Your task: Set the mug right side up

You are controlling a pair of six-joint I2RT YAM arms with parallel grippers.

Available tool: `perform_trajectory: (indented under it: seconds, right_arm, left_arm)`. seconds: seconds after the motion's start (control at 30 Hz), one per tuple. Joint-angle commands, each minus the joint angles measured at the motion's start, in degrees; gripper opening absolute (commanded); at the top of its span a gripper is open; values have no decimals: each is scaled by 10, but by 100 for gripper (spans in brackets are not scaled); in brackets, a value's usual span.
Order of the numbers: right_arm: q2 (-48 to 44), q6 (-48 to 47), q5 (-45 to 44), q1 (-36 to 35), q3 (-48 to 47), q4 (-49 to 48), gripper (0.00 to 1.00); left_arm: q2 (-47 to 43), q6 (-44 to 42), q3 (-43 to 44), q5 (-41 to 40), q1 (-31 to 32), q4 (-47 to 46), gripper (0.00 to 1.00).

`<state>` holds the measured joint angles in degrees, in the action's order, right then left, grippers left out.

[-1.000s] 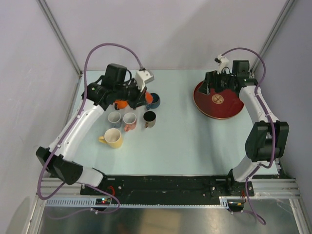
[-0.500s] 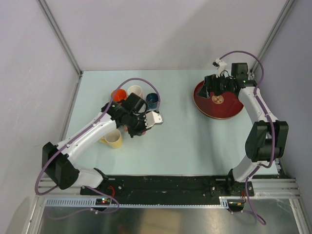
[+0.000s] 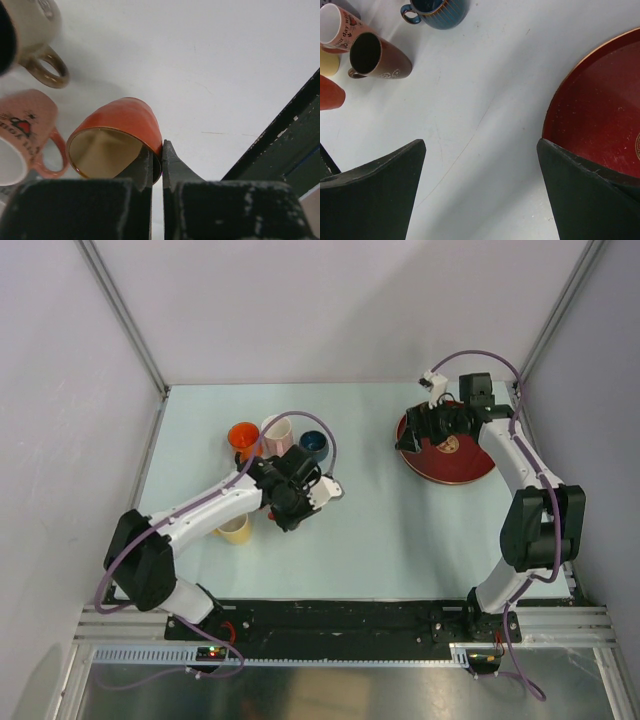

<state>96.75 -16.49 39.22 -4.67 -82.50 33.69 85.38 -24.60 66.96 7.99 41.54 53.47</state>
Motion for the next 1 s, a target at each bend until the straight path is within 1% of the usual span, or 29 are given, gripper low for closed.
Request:
perform_trajectory:
  seconds: [0.0,0.13,0.3,0.37,0.47,0.53,0.73,0.83,0.93,0.97]
  right_arm:
    - [-2,-1,-8,-1,-3,-16,100]
    - [8,5,-12,-1,-5,-27,100]
    - [24,14,-12,-3,-19,-33,99]
    - [28,12,-12,-3,-24,-30,100]
    - [31,10,-16,0,-26,-29,99]
    - [32,13,-18,3,-24,-31,99]
    - [31,15,-14,14,-27,-26,100]
    - [31,10,-13,19,-55,5,100]
    - [33,-4,-20,26,-106,63,100]
    - [37,5,-35,28,-123,80,100]
  left_arm:
    - [4,100,-25,-52,12,-30,0]
    - [18,145,-43,-74,17,-38,0]
    - [39,170,-47,-72,20,-53,0]
    - [49,178,-51,-69,20,-56,5]
    - [57,189,-57,-63,20,-61,17]
    - [60,190,-56,-61,20,-60,21]
    - [57,190,-45,-68,19,-53,29]
    - [39,187,-32,-70,7,-31,36]
    - [-5,170,-19,-76,-9,-21,45]
    - [-21,165,-9,-90,-15,-20,49]
